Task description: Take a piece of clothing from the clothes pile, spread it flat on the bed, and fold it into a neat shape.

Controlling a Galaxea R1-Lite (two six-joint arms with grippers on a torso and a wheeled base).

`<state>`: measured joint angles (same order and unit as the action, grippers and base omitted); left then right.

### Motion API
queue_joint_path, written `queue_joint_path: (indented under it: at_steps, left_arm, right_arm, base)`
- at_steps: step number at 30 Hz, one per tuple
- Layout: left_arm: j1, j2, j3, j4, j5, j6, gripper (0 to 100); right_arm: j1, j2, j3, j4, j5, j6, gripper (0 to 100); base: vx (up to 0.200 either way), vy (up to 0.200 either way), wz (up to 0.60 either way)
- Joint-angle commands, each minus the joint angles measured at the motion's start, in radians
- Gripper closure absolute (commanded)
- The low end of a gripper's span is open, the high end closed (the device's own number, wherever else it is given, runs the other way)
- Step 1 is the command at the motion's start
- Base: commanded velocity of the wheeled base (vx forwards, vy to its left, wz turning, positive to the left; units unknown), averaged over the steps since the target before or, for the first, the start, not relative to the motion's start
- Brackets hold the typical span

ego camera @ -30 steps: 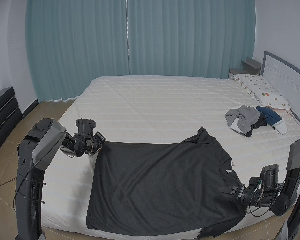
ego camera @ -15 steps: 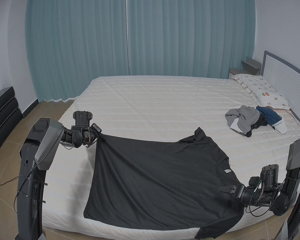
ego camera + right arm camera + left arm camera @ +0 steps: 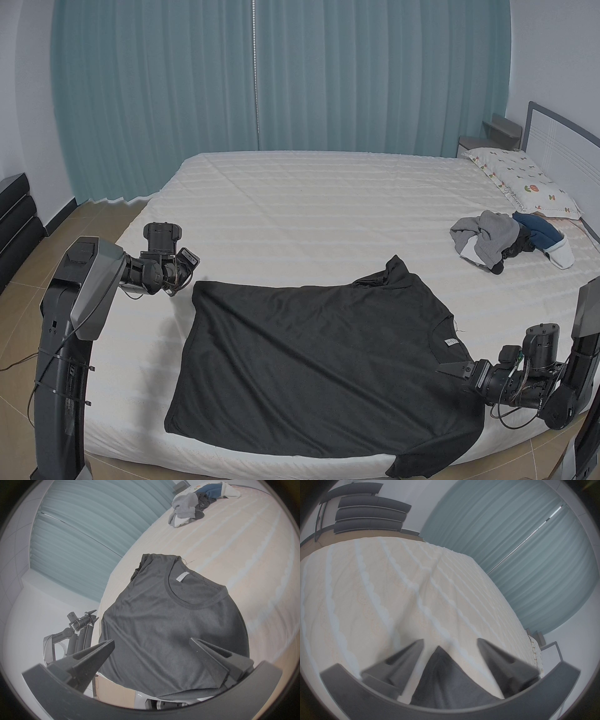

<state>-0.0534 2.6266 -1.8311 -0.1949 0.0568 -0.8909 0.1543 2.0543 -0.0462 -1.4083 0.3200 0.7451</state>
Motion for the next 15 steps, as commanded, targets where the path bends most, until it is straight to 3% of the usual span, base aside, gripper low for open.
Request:
queue_joint_path:
  at_steps: [1, 6, 15]
  left_arm:
    - [0.014, -0.077, 0.046, 0.049, -0.003, -0.008, 0]
    - [0.04, -0.191, 0.196, 0.058, -0.038, -0.025, 0]
    - [0.04, -0.438, 0.653, -0.064, -0.207, -0.089, 0]
  right_arm:
    - [0.001, 0.023, -0.081, 0.015, -0.018, -0.004, 0]
    - [0.004, 0.064, -0.251, 0.083, -0.065, -0.006, 0]
    - [0.054, 0.118, -0.856, 0.604, -0.124, 0.0, 0]
  base:
    - [0.0, 0.0, 0.0]
    - [0.0, 0.0, 0.0]
    - [0.0, 0.0, 0.0]
